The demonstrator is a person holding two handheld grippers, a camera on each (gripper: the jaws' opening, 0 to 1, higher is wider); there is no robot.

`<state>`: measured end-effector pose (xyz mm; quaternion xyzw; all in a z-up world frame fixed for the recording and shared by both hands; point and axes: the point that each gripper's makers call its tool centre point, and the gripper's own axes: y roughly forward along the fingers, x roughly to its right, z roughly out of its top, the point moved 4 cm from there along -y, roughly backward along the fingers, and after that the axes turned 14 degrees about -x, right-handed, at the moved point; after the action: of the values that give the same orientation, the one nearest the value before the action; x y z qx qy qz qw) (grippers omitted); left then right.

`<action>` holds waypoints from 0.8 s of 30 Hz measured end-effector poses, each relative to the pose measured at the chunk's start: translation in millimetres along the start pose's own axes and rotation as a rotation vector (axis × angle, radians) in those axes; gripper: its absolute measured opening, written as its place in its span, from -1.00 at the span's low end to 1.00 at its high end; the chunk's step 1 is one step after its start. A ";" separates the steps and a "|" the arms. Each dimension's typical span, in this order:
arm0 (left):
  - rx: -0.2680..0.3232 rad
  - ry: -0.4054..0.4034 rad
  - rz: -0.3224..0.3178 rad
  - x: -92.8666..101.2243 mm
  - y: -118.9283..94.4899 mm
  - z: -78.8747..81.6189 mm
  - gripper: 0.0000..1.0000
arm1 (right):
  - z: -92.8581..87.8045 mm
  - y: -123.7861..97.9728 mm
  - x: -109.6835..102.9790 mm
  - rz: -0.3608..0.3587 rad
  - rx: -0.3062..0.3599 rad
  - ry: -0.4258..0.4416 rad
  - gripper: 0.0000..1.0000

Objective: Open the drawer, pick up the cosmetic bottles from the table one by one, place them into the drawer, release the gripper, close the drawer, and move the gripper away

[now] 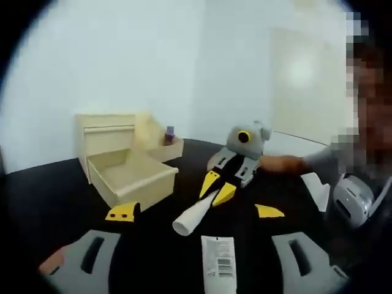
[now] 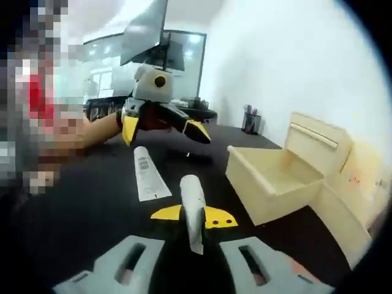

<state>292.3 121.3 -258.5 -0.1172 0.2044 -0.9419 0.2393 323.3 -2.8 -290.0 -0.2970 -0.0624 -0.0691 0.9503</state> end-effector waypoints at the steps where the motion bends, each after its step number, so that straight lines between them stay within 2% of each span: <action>1: -0.003 0.000 0.000 0.0 0.6 -0.4 0.49 | -0.3 0.4 -0.5 -0.002 -0.003 -0.011 -0.83; 5: -0.016 0.008 0.011 -0.6 2.3 -1.9 0.48 | -4.2 2.9 0.2 -0.031 -0.033 -0.047 -0.75; 8: -0.015 0.008 0.014 -0.5 2.2 -1.7 0.47 | -11.3 6.8 -2.5 -0.074 -0.094 -0.143 -0.66; 9: -0.014 0.010 0.016 -0.9 2.0 -1.3 0.46 | -9.8 7.9 -5.0 -0.110 -0.088 -0.214 -0.66; 14: -0.014 0.014 0.015 0.1 3.0 -1.1 0.45 | -4.5 9.7 -9.9 -0.207 -0.132 -0.341 -0.77; 15: -0.015 0.013 0.011 0.7 3.6 -1.4 0.45 | -5.0 11.9 -12.9 -0.197 -0.136 -0.341 -0.77; 16: -0.017 0.013 0.007 1.4 4.3 -1.9 0.45 | -2.7 13.2 -13.2 -0.171 -0.109 -0.282 -0.76; 17: -0.019 0.014 0.008 0.8 4.4 -2.0 0.45 | -1.7 13.4 -16.2 -0.099 -0.093 -0.209 -0.69; 19: -0.020 0.014 0.011 0.1 4.5 -1.9 0.44 | -1.0 11.8 -9.2 -0.023 -0.078 -0.067 -0.41; 20: -0.020 0.013 0.010 0.2 4.4 -2.0 0.44 | -1.0 11.1 -5.0 0.015 -0.061 -0.031 -0.25; 22: -0.018 0.012 0.010 -0.1 4.0 -1.8 0.44 | -8.6 9.2 7.4 0.046 -0.044 0.044 -0.25; 24: -0.016 0.012 0.010 0.4 4.1 -1.7 0.44 | -14.3 9.6 14.9 0.053 -0.012 0.052 -0.25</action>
<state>293.0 118.4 -261.8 -0.1124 0.2141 -0.9397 0.2418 340.6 -4.6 -304.6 -0.3021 -0.0292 -0.0519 0.9514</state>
